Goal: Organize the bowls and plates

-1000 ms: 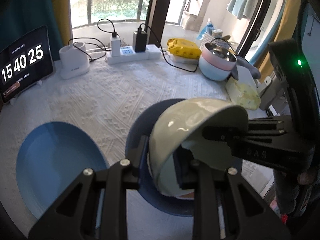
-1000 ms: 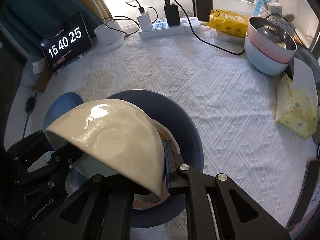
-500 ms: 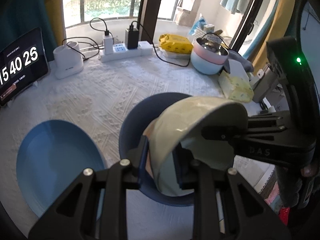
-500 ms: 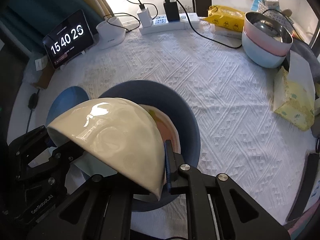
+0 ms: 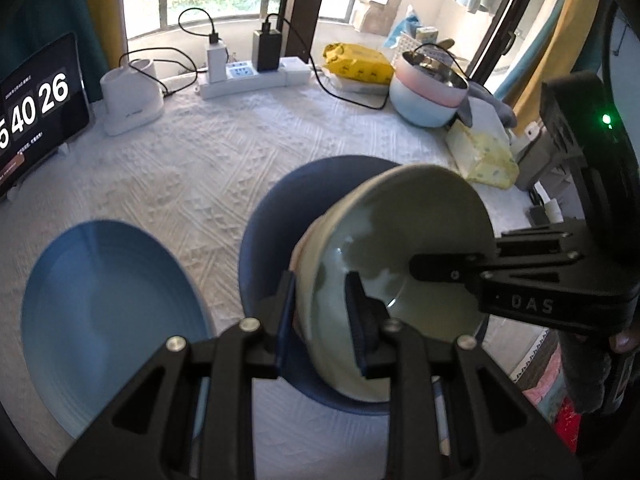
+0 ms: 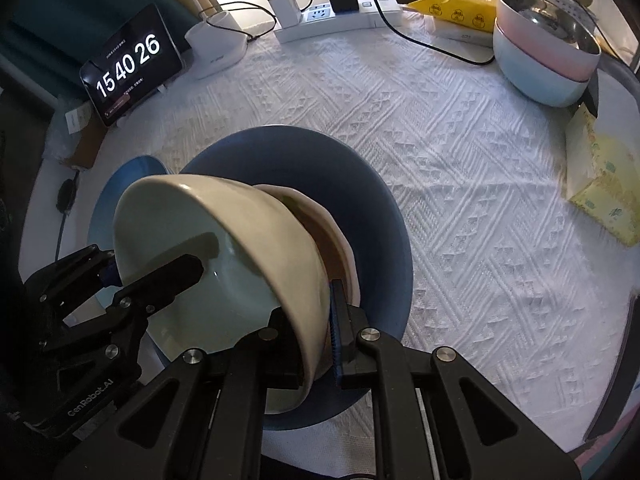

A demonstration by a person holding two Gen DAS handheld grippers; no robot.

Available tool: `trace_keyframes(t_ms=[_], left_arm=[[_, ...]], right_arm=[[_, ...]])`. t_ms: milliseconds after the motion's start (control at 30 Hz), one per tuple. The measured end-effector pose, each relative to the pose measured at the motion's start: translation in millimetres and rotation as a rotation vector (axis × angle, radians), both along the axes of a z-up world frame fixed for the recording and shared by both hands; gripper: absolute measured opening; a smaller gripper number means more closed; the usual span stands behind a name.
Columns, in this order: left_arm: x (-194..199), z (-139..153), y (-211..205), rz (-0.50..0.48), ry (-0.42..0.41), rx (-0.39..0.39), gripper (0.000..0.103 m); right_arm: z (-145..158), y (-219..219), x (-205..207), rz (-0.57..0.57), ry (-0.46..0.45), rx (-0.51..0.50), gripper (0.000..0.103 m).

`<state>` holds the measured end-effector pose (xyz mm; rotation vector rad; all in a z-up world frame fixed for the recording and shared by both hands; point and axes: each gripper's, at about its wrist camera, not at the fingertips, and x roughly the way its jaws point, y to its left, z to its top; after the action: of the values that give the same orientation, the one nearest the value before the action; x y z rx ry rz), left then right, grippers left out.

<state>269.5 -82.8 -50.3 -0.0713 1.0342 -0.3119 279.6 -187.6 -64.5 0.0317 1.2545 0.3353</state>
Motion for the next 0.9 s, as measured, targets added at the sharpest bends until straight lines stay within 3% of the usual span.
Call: trace_keyframes(t_ms=[167,467,733,900], left_arm=[[-2.2,9.0,1.0,0.008,-0.041,0.02,0.026],[2.5,7.8,6.6,0.016,-0.043,0.011,0.027],[3.5,2.1,9.9,0.016,-0.031,-0.002,0.027],[3.8,-0.9,12.4,0.009,-0.026,-0.011,0.027]], right_arm=[[-1.0,0.4,-0.4,0.002,0.0,-0.004,0.016],[-2.6,7.9,4.8,0.015,0.005,-0.052,0.021],[-1.0,10.8,5.7,-0.003,0.026,-0.039,0.037],[5.9,9.4,0.9,-0.025,0.0,-0.022,0.041]])
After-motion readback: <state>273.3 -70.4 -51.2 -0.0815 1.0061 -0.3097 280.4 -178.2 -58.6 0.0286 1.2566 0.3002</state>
